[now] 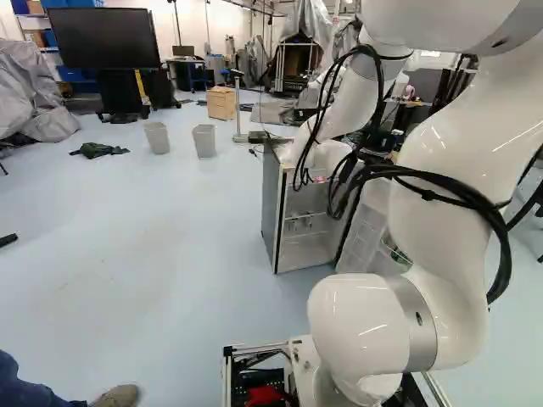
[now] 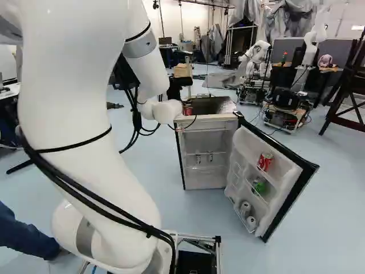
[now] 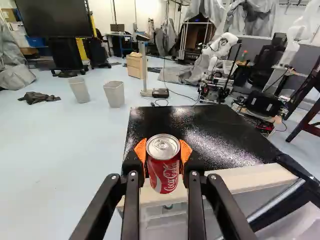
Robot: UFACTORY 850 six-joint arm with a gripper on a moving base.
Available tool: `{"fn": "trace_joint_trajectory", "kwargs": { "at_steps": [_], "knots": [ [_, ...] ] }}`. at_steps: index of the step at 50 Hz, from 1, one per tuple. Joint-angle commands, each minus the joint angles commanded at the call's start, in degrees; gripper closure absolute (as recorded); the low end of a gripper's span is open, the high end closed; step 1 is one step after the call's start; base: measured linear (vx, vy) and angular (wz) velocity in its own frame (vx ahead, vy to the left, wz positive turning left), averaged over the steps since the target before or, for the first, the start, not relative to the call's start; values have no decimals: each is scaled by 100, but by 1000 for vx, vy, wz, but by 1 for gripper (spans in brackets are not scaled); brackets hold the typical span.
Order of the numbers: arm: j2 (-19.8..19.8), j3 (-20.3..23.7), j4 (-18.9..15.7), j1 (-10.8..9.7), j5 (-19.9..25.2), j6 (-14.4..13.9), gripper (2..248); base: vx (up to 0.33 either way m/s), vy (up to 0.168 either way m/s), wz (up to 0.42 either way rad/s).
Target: Grab a drink from the fridge
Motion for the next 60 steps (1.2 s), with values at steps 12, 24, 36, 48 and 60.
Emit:
{"fn": "trace_joint_trajectory", "kwargs": {
  "at_steps": [12,24,36,48,60],
  "knots": [
    [-268,-260,0,17,0,0,160,0,0,0],
    [-569,-498,0,31,0,0,160,0,0,0],
    [-619,-544,0,34,0,0,160,0,0,0],
    [-620,-545,0,34,0,0,135,0,0,0],
    [-597,-517,0,32,0,0,69,0,0,0]
  ]
}}
